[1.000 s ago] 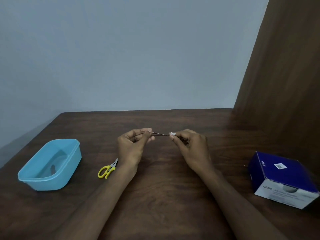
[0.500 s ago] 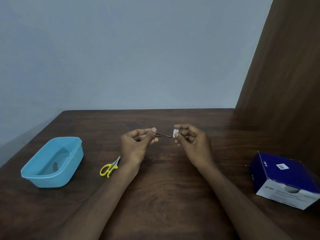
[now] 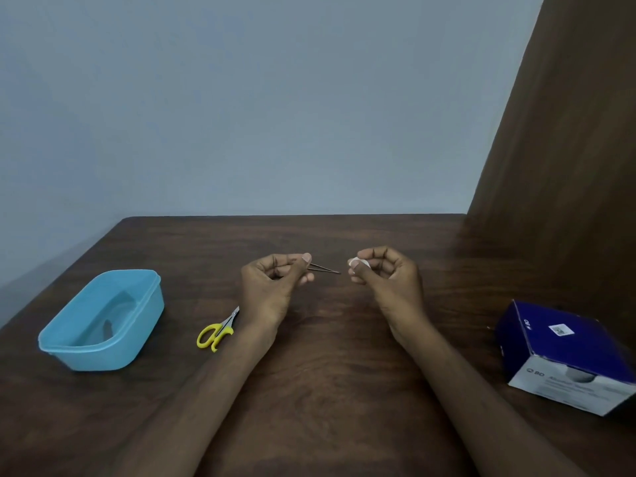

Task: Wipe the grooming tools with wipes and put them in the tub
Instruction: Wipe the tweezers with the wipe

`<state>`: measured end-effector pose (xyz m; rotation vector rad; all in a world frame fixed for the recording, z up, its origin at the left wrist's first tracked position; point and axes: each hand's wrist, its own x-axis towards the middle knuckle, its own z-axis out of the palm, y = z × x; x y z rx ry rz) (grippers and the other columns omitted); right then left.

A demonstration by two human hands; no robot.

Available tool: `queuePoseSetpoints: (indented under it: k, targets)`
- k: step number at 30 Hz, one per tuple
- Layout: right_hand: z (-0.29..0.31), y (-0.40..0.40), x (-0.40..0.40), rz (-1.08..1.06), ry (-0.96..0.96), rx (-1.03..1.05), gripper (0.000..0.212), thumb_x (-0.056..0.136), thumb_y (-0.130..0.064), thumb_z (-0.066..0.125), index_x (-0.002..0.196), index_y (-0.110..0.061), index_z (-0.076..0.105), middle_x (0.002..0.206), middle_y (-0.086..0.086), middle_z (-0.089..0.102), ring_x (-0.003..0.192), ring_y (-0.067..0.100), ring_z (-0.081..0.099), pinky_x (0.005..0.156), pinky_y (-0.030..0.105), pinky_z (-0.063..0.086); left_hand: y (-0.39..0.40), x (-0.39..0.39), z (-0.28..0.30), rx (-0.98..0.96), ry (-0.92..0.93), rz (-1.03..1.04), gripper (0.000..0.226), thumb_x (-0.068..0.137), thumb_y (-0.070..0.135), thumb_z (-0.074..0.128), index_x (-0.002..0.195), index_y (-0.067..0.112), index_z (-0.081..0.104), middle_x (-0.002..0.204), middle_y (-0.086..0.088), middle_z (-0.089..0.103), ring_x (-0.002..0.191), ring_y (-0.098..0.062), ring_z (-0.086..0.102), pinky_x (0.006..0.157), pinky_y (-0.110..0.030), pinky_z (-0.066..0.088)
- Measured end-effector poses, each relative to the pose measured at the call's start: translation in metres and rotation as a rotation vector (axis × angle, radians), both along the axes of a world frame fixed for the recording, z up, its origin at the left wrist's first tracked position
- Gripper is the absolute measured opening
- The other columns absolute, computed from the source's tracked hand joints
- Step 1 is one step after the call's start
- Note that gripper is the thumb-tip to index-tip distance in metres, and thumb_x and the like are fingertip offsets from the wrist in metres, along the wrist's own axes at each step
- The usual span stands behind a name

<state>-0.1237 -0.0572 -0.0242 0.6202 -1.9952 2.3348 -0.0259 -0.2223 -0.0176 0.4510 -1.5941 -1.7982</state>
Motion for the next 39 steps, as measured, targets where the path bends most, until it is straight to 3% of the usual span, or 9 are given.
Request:
queuePoseSetpoints:
  k: [5, 10, 17, 22, 25, 28, 32, 35, 39]
  targets:
    - [0.0, 0.001, -0.001, -0.027, 0.016, 0.071, 0.016, 0.09, -0.014, 0.083, 0.103, -0.016, 0.074, 0.089, 0.003, 0.083, 0.085, 0.022, 0.078, 0.089, 0.048, 0.064, 0.0, 0.001, 0.0, -0.015, -0.003, 0.001, 0.013, 0.087, 0.017, 0.087, 0.094, 0.007, 0.081, 0.077, -0.012, 0.081, 0.069, -0.016, 0.079, 0.068, -0.018, 0.06]
    - [0.001, 0.004, 0.001, -0.193, 0.22, 0.305, 0.013, 0.09, -0.033, 0.084, 0.089, -0.025, 0.075, 0.077, -0.015, 0.08, 0.078, 0.018, 0.077, 0.075, 0.039, 0.06, 0.005, 0.003, 0.002, -0.031, 0.006, -0.029, 0.014, 0.088, 0.014, 0.086, 0.096, 0.003, 0.082, 0.073, -0.012, 0.079, 0.061, -0.009, 0.074, 0.064, -0.015, 0.057]
    - [0.004, -0.003, 0.015, 0.055, 0.346, 0.345, 0.011, 0.1, -0.025, 0.073, 0.096, -0.021, 0.082, 0.083, -0.012, 0.08, 0.08, 0.007, 0.077, 0.076, 0.041, 0.062, 0.007, 0.005, 0.004, -0.04, 0.042, -0.102, 0.015, 0.089, 0.01, 0.085, 0.098, 0.0, 0.079, 0.073, -0.011, 0.079, 0.064, -0.011, 0.075, 0.066, -0.017, 0.058]
    - [0.004, -0.001, 0.016, -0.013, 0.499, 0.383, 0.015, 0.086, -0.013, 0.087, 0.099, -0.02, 0.084, 0.086, -0.014, 0.08, 0.075, 0.004, 0.075, 0.071, 0.022, 0.061, 0.004, 0.003, 0.002, -0.035, 0.03, -0.091, 0.018, 0.089, 0.014, 0.085, 0.098, 0.0, 0.08, 0.069, -0.011, 0.077, 0.062, -0.012, 0.073, 0.066, -0.018, 0.058]
    - [0.005, 0.002, 0.012, -0.008, 0.411, 0.339, 0.017, 0.084, -0.011, 0.089, 0.098, -0.02, 0.084, 0.085, -0.011, 0.081, 0.075, 0.003, 0.075, 0.072, 0.019, 0.059, 0.004, 0.002, 0.001, -0.089, 0.008, -0.102, 0.02, 0.091, 0.018, 0.084, 0.095, -0.001, 0.079, 0.069, -0.013, 0.077, 0.061, -0.012, 0.073, 0.065, -0.018, 0.058]
    - [0.006, 0.001, 0.008, 0.141, 0.205, 0.21, 0.02, 0.084, -0.009, 0.088, 0.1, -0.019, 0.082, 0.084, 0.0, 0.082, 0.077, 0.013, 0.078, 0.076, 0.028, 0.061, 0.005, 0.003, 0.001, -0.129, -0.011, -0.104, 0.02, 0.091, 0.019, 0.083, 0.091, -0.001, 0.077, 0.072, -0.011, 0.079, 0.063, -0.014, 0.075, 0.064, -0.019, 0.058]
    - [0.006, 0.0, 0.009, 0.225, 0.048, 0.086, 0.017, 0.088, -0.004, 0.083, 0.104, -0.005, 0.08, 0.082, 0.01, 0.08, 0.071, 0.015, 0.073, 0.07, 0.025, 0.059, 0.005, 0.005, -0.001, -0.2, -0.033, -0.129, 0.018, 0.092, 0.024, 0.083, 0.085, 0.009, 0.078, 0.075, -0.009, 0.079, 0.067, -0.019, 0.077, 0.065, -0.026, 0.061]
    - [0.004, 0.001, 0.008, 0.233, -0.038, 0.079, 0.014, 0.089, -0.004, 0.082, 0.102, -0.003, 0.08, 0.08, 0.011, 0.079, 0.068, 0.013, 0.071, 0.065, 0.023, 0.057, 0.007, 0.006, -0.003, -0.404, -0.094, -0.177, 0.012, 0.091, 0.029, 0.084, 0.094, 0.018, 0.083, 0.078, -0.001, 0.081, 0.071, -0.018, 0.079, 0.067, -0.032, 0.066]
    - [0.003, 0.002, 0.005, 0.207, -0.076, 0.075, 0.018, 0.089, -0.004, 0.082, 0.106, -0.005, 0.078, 0.082, 0.01, 0.08, 0.07, 0.014, 0.072, 0.068, 0.025, 0.059, 0.009, 0.006, -0.003, -0.461, -0.12, -0.196, 0.01, 0.096, 0.018, 0.08, 0.104, 0.019, 0.085, 0.078, 0.004, 0.081, 0.072, -0.01, 0.078, 0.066, -0.022, 0.062]
